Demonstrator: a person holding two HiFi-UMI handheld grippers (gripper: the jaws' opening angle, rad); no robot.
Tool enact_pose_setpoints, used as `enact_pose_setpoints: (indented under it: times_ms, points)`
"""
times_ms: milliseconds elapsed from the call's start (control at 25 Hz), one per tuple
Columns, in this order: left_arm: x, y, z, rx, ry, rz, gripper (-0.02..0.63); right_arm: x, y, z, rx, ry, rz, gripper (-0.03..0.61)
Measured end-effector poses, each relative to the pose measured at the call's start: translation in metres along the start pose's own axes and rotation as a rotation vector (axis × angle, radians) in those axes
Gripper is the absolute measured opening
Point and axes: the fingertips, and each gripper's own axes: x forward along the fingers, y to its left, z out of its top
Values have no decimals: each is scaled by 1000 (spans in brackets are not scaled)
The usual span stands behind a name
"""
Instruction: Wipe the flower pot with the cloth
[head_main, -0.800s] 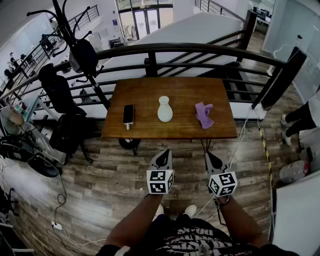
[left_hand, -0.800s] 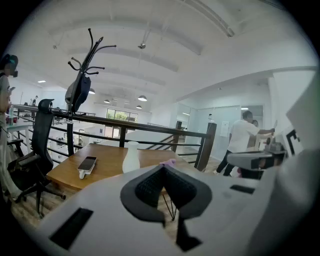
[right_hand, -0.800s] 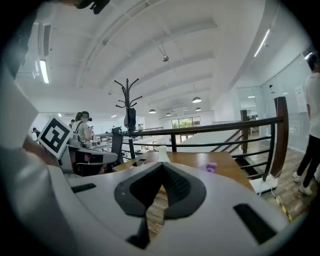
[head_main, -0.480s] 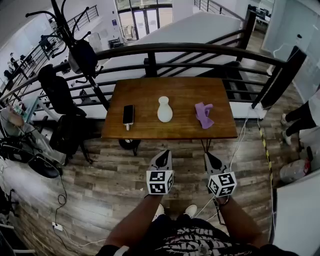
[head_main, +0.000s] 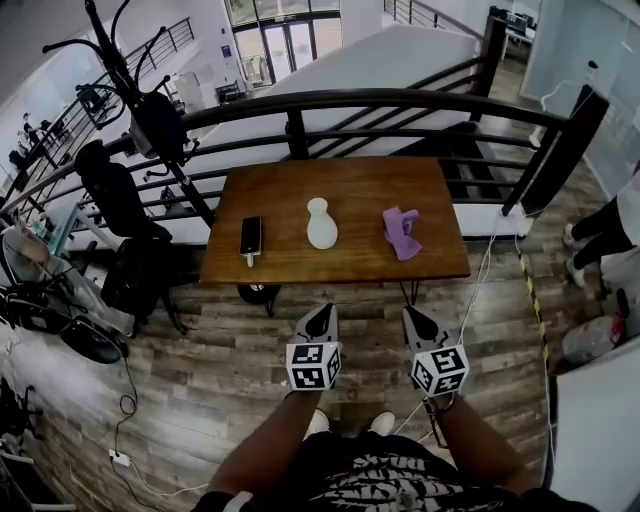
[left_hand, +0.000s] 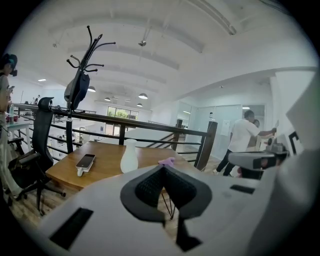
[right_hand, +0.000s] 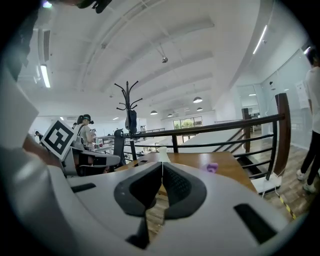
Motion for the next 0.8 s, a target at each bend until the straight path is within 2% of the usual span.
enact_pose_setpoints:
  times_ms: [480,800]
  points:
    - [2,-23,3,2,-18,58,3,-6,-26,2,-12,2,61,-2]
    - [23,-2,8,-3,-14,61,2,18,-33,0,-12,14,60,-2]
